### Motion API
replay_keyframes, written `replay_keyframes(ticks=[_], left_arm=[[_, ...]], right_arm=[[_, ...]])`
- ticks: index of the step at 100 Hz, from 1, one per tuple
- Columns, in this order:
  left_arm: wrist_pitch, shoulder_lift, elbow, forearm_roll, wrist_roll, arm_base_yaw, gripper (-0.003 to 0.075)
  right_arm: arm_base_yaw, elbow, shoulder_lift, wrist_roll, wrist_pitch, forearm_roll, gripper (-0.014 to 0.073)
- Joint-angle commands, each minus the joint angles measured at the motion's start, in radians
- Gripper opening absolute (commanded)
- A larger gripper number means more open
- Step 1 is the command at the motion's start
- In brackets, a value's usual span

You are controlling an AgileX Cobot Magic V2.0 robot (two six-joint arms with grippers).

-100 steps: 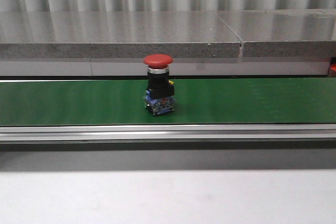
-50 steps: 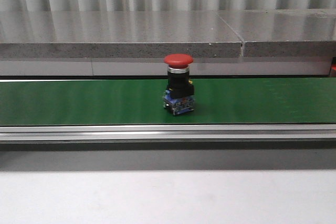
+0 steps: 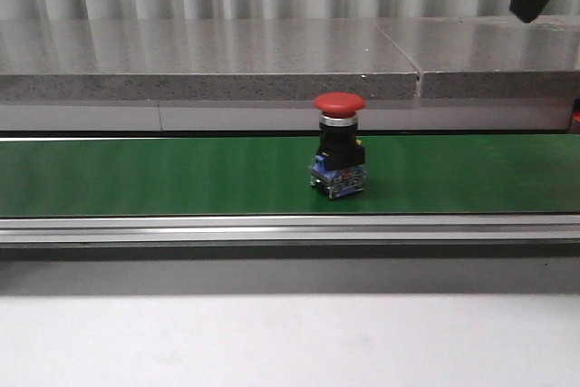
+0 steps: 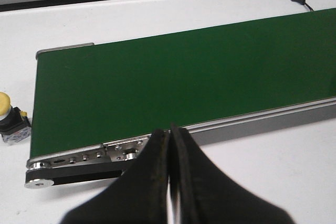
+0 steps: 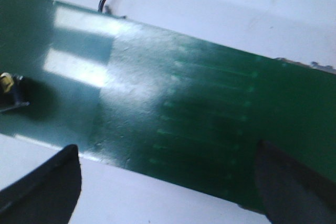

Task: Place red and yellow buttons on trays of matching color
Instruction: 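Move the right gripper back over the end of the belt, then lower the right gripper onto the red button on the belt and grasp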

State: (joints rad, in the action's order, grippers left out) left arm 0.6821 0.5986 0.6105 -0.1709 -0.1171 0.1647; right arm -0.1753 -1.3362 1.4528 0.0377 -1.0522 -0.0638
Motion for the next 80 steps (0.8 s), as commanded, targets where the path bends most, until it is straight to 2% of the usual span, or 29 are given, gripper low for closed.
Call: replay_keyframes(ticks=[1, 24, 34, 61, 80], left_arm=[[-0.069, 0.000, 0.026, -0.015, -0.001, 0.006, -0.0020], [-0.069, 0.000, 0.026, -0.015, -0.001, 0.006, -0.0020], [-0.069, 0.000, 0.026, -0.015, -0.001, 0.006, -0.0020], [-0.069, 0.000, 0.026, -0.015, -0.001, 0.006, -0.0020], [-0.069, 0.000, 0.026, -0.015, -0.001, 0.006, -0.0020]], right_arm=[[-0.041, -0.064, 0.001, 0.038, -0.032, -0.001, 0.0654], [-0.119, -0.162, 0.108, 0.223, -0.175, -0.126, 0.0654], [-0.135, -0.175, 0.147, 0.289, -0.194, -0.185, 0.0654], [-0.143, -0.176, 0.237, 0.385, -0.157, -0.215, 0.0654], [-0.143, -0.176, 0.277, 0.474, -0.096, -0.283, 0.0654]])
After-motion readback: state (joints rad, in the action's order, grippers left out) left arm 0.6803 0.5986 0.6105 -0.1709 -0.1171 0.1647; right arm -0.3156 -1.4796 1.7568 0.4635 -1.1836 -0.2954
